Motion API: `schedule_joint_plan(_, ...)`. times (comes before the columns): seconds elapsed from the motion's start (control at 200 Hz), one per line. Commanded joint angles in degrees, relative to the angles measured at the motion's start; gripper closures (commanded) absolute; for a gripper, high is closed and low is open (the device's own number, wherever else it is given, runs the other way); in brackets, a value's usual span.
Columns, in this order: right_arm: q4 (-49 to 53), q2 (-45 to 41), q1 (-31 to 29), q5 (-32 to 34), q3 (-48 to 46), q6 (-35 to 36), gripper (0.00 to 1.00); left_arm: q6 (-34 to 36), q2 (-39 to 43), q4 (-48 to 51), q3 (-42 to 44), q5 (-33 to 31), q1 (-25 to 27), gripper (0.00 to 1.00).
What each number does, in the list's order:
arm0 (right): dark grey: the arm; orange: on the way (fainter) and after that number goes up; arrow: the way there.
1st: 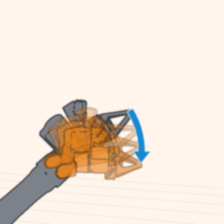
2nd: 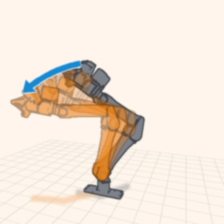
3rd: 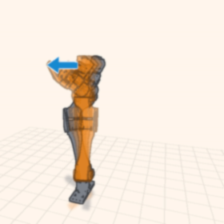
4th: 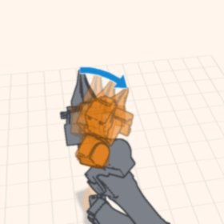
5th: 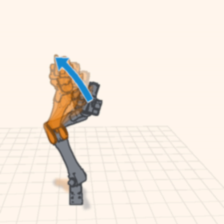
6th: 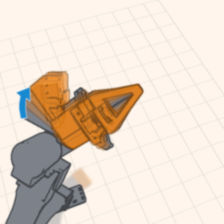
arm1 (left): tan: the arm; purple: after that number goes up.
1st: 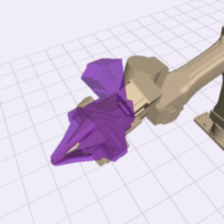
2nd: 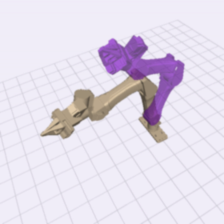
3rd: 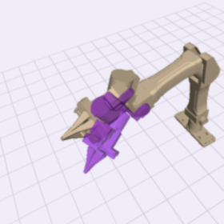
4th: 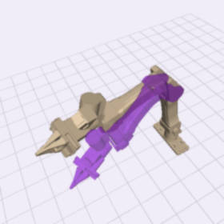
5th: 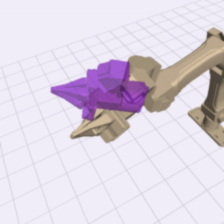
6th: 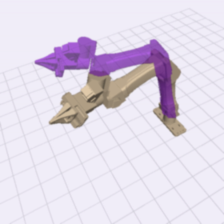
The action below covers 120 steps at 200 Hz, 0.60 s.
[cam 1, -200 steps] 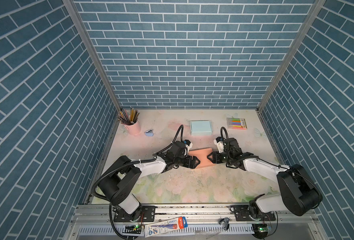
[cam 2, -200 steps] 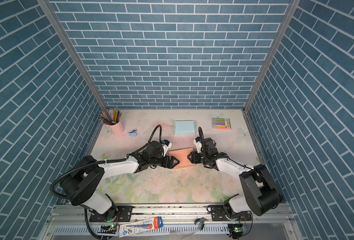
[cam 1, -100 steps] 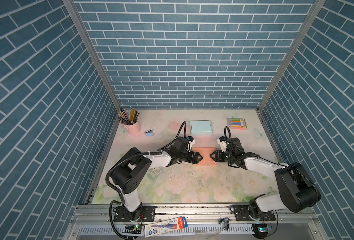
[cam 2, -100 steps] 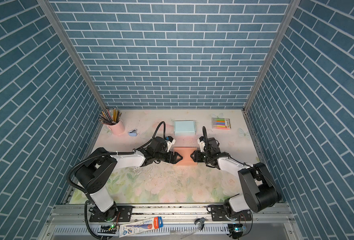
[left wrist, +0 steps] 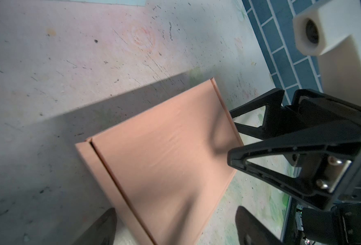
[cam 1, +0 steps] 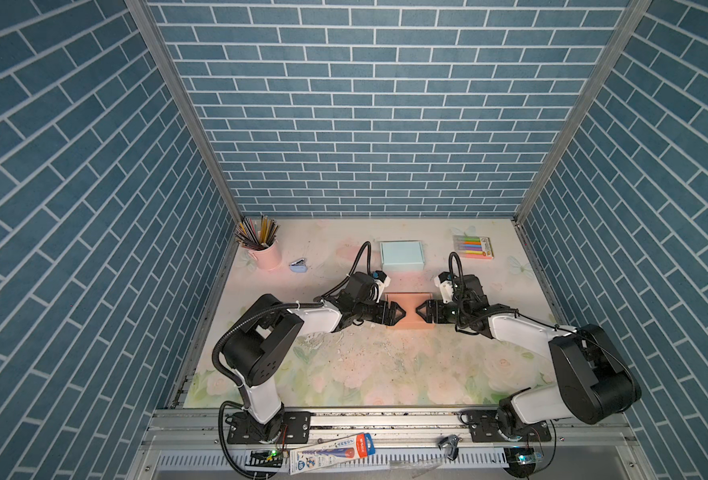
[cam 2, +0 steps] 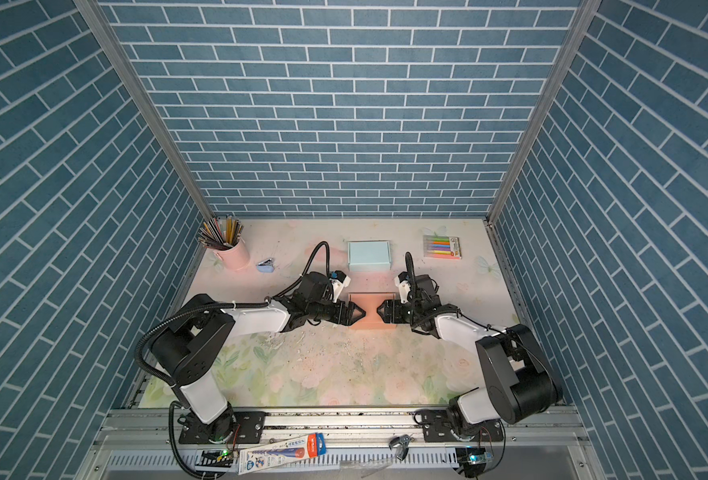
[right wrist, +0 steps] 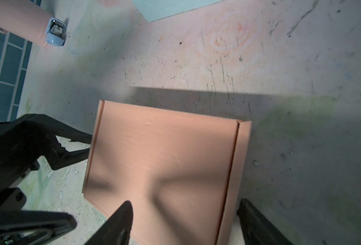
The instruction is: Fold the paper box
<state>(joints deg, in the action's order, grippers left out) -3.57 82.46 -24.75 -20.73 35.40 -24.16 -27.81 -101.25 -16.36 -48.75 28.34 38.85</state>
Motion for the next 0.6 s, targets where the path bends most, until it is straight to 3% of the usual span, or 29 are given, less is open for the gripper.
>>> schedule_joint_plan(0.0,1.2,-2.6,-0.2,1.6,0.2,0.1,0.15,-0.4,1.5,-1.2,2.2,-0.8,-1.7,0.12)
schedule_joint_plan(0.29,4.7,-9.8,0.3,6.5,-0.7,0.5,0.1,4.0,10.1,6.2,5.8,-7.9,-4.0,0.12)
schedule_joint_plan(0.595,5.9,-22.9,1.1,15.9,-5.8,1.7,0.04,11.6,25.4,19.8,10.3,-27.1,-4.9,0.12)
